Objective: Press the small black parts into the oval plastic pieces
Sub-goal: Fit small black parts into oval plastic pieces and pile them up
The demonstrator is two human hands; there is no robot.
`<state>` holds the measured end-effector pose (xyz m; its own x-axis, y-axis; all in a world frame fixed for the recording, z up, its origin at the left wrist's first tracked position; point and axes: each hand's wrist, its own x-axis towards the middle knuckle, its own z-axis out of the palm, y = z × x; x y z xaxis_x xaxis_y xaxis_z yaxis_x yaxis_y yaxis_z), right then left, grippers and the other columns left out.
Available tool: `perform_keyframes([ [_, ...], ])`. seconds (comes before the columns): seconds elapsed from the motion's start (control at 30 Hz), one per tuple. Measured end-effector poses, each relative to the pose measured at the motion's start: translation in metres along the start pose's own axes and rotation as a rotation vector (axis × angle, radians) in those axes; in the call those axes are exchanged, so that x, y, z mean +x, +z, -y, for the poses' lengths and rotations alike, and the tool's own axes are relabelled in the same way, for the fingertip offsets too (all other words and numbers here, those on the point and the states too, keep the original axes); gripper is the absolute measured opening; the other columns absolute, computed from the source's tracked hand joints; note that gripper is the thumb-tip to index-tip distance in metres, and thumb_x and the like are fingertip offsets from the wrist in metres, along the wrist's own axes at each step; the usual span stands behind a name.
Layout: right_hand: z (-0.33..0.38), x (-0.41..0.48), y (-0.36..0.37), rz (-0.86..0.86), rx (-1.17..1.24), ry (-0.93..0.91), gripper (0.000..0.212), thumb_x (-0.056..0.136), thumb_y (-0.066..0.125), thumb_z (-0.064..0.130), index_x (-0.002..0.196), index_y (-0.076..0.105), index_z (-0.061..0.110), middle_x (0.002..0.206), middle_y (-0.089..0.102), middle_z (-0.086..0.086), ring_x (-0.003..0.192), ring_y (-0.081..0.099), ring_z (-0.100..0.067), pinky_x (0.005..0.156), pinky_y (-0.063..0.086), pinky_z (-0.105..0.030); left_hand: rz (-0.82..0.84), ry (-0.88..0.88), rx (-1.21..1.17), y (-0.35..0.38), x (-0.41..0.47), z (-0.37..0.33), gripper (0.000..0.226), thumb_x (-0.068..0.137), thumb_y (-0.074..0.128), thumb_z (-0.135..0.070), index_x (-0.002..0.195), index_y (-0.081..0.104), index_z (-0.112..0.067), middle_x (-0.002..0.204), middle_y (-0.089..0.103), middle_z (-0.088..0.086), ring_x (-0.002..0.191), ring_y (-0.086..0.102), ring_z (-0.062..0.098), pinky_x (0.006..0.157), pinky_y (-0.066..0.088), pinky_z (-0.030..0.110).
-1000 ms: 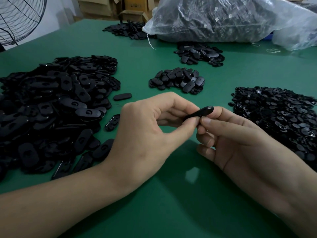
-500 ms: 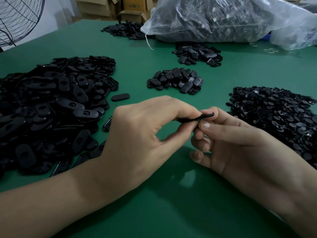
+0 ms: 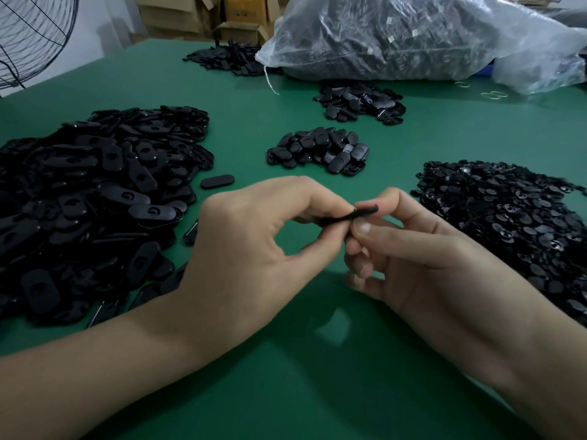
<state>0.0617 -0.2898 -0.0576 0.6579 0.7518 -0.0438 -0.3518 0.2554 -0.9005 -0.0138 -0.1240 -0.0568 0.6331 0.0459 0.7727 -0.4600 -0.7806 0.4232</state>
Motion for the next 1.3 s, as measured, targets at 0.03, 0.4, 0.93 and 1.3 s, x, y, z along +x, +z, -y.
perform_keyframes([
  [0.03,0.0,0.0,0.001,-0.026,-0.05,-0.051,0.018,0.078,0.075,0.009,0.084,0.062,0.019,0.077,0.066,-0.008,0.061,0.056,-0.015,0.061,0.051,-0.024,0.009,-0.07,-0.061,-0.001,0.001,0.002,0.007,0.087,0.075,-0.009,0.089,0.077,-0.016,0.086,0.074,-0.016,0.082,0.071,-0.003,0.081,0.05,0.009],
  [0.4,-0.002,0.003,-0.001,-0.218,-0.51,-0.325,0.012,0.086,0.072,0.019,0.082,0.07,0.009,0.072,0.073,-0.006,0.059,0.061,-0.015,0.06,0.052,-0.022,0.144,-0.47,-0.5,0.006,0.002,0.023,0.011,0.086,0.079,-0.005,0.089,0.074,-0.014,0.083,0.079,0.0,0.078,0.078,0.014,0.074,0.058,0.019],
  [0.93,0.006,0.009,-0.02,-0.38,-0.83,-0.192,0.006,0.093,0.07,0.027,0.089,0.072,0.023,0.083,0.076,0.004,0.076,0.07,-0.012,0.069,0.053,-0.029,0.427,-0.341,0.013,-0.001,0.063,0.049,0.044,0.073,0.088,-0.046,0.114,0.074,-0.038,0.086,0.073,-0.013,0.077,0.067,-0.002,0.066,0.047,0.008],
  [1.3,0.006,0.007,-0.02,-0.335,-1.168,-0.204,0.012,0.093,0.07,0.029,0.081,0.069,0.027,0.074,0.069,0.009,0.071,0.062,-0.003,0.061,0.044,-0.011,0.353,-0.574,0.254,0.06,0.114,0.134,0.048,0.088,0.076,-0.049,0.133,0.067,-0.035,0.129,0.061,0.017,0.117,0.058,0.036,0.091,0.046,0.038],
])
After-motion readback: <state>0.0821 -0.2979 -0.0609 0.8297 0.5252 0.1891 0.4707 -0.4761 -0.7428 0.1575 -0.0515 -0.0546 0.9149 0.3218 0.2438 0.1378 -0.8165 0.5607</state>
